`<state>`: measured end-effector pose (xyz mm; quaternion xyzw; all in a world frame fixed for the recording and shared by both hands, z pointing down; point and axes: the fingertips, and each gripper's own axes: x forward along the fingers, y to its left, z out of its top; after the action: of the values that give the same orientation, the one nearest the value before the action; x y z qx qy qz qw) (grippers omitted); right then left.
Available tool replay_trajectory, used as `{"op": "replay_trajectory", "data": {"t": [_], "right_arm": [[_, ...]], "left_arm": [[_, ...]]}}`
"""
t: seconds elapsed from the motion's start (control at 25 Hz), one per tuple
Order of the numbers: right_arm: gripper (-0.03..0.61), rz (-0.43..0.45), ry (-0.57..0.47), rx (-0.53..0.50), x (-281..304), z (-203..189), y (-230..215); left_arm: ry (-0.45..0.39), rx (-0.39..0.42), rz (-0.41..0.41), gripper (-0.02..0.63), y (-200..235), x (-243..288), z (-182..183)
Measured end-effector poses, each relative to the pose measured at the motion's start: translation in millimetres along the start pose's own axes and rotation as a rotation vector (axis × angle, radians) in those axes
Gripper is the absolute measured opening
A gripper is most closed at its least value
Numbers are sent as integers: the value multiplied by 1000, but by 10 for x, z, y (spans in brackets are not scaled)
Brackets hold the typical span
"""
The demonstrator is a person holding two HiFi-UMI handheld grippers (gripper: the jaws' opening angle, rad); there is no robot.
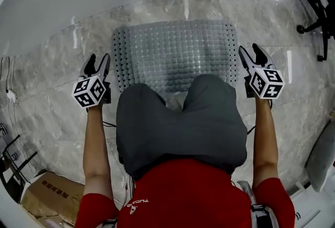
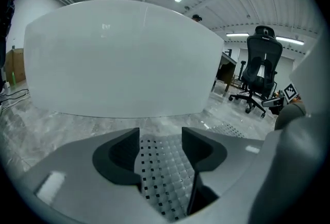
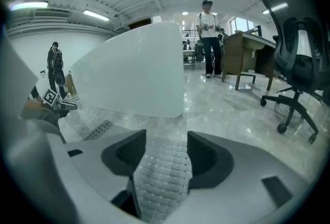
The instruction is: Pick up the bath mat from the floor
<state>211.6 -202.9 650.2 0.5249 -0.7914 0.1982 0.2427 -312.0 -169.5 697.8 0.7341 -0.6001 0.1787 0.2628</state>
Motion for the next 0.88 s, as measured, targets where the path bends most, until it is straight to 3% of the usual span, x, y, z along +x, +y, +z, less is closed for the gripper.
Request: {"op": "replay_trajectory", "data": {"t": [0.56, 0.88], "right_arm": [[261, 21, 275, 11, 752, -1017, -340], [272, 9, 432, 70, 1036, -1608, -571]], "left_arm": [[304, -28, 12, 291, 182, 687, -943], [457, -36, 3, 328, 254, 874, -1428]]}}
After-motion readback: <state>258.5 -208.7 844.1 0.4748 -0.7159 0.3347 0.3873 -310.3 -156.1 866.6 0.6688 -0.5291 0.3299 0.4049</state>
